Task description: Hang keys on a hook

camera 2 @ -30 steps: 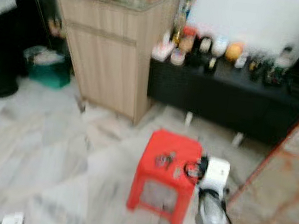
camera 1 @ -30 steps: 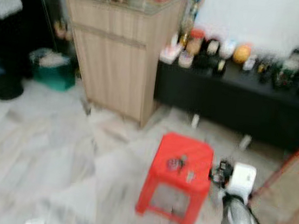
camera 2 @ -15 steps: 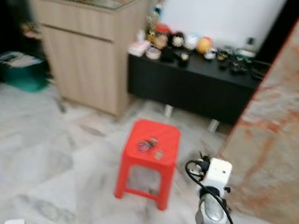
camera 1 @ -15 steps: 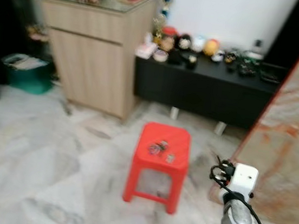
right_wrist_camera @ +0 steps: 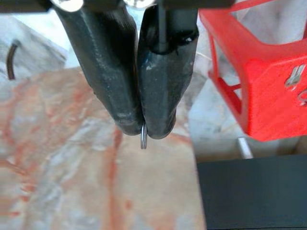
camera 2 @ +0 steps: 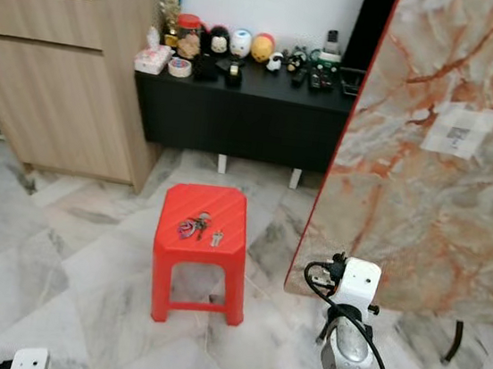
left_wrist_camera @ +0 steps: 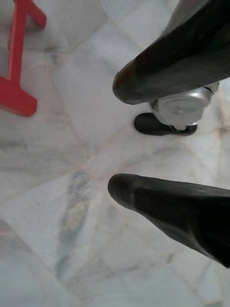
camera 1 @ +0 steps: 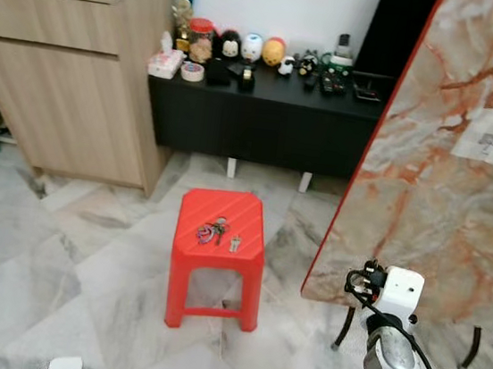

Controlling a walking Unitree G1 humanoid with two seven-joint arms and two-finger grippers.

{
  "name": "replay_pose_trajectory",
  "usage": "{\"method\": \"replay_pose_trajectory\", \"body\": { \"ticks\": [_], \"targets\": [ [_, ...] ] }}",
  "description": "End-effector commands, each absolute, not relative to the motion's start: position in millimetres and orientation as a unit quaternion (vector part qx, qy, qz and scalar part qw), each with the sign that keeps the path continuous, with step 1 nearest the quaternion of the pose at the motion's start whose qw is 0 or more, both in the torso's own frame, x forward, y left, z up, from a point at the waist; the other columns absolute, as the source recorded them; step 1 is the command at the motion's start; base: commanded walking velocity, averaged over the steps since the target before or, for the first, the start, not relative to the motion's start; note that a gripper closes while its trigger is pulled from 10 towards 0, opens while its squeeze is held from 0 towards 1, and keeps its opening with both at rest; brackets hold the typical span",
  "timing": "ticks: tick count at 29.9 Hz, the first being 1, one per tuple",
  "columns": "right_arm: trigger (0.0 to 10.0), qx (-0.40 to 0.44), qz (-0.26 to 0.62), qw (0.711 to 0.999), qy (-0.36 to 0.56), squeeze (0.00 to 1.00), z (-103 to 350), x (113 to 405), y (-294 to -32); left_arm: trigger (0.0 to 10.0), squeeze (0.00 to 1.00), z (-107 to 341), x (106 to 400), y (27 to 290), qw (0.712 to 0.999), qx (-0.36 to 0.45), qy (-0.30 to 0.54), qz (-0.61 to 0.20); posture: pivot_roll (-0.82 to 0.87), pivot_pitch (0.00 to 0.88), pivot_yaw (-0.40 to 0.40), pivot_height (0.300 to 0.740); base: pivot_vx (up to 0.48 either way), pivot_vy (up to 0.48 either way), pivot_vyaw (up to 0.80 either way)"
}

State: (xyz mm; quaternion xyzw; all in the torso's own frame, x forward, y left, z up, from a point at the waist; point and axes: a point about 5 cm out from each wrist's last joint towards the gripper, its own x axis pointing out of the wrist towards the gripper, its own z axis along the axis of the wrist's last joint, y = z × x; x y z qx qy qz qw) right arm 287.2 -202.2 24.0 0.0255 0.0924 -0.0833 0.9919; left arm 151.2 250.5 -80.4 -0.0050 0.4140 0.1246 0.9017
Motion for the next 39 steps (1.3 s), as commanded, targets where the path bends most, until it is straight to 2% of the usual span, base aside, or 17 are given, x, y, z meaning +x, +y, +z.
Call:
{"method": "replay_pose_trajectory", "body": {
  "ticks": [1,6,26,33,35,39],
  "targets": [
    [10.0,0.030,-0.084,0.993,0.082,0.00,29.8,292.4,-200.5,10.0,0.00,-80.0,152.6,249.3,0.903,0.001,0.413,0.120,0.02,0.000,-0.039,0.740,0.000,0.000,-0.80],
    [10.0,0.031,-0.084,0.993,0.080,0.00,30.7,293.3,-199.4,10.0,0.00,-76.4,159.5,250.5,0.909,0.010,0.401,0.117,0.02,0.000,-0.038,0.740,0.000,-0.346,-0.80],
    [10.0,0.025,-0.081,0.994,0.069,0.00,35.6,297.1,-198.1,10.0,0.00,-76.0,161.2,248.5,0.911,0.003,0.397,0.116,0.02,0.000,-0.036,0.740,0.000,-0.355,0.00],
    [10.0,0.007,-0.072,0.996,0.059,0.00,38.8,298.5,-193.5,10.0,0.00,-76.5,158.7,250.5,0.909,0.003,0.399,0.121,0.01,0.000,-0.036,0.740,0.000,0.000,0.00],
    [10.0,-0.032,-0.109,0.993,0.029,0.00,49.2,300.9,-198.8,10.0,0.00,-76.7,158.4,250.0,0.910,0.001,0.397,0.122,0.01,0.000,-0.035,0.740,0.000,0.000,0.00],
    [10.0,-0.072,-0.125,0.990,0.001,0.00,59.2,303.2,-201.7,10.0,0.00,-76.6,158.5,249.7,0.910,0.000,0.396,0.122,0.01,0.000,-0.035,0.740,0.000,0.000,0.00]
  ]
}}
